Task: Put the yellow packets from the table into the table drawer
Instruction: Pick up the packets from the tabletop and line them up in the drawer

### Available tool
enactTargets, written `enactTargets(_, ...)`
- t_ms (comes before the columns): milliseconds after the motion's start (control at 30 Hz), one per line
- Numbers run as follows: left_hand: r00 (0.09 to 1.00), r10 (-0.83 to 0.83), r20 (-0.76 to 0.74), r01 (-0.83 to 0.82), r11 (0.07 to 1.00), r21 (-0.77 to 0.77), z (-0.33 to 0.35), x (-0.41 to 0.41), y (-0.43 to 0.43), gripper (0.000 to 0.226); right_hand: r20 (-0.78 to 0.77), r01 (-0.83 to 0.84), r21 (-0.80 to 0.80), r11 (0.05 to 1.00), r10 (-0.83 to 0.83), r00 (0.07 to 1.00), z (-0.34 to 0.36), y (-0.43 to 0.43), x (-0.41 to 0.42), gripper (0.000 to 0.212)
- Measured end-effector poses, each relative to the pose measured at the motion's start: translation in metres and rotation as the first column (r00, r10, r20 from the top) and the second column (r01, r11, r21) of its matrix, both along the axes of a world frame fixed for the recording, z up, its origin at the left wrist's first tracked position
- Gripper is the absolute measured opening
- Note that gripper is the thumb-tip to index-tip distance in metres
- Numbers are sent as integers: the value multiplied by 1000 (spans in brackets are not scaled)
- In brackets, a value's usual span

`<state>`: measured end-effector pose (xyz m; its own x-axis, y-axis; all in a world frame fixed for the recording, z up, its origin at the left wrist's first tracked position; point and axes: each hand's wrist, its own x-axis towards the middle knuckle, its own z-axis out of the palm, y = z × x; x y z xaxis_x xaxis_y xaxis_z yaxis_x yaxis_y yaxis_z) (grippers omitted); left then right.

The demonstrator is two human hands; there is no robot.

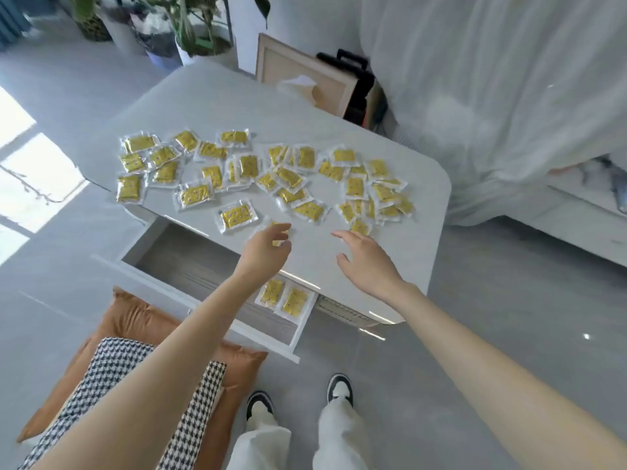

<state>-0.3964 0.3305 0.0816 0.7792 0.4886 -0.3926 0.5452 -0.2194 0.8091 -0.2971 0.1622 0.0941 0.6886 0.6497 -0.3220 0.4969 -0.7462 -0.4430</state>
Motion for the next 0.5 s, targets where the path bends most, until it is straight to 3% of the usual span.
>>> enactTargets(267,990,-138,36,137,990,47,84,60,-82,43,81,161,75,984,-167,983,91,-106,60,46)
enactTargets(500,989,-136,62,130,988,84,132,139,-178,45,122,171,121,978,-186,975,136,-211,131,46)
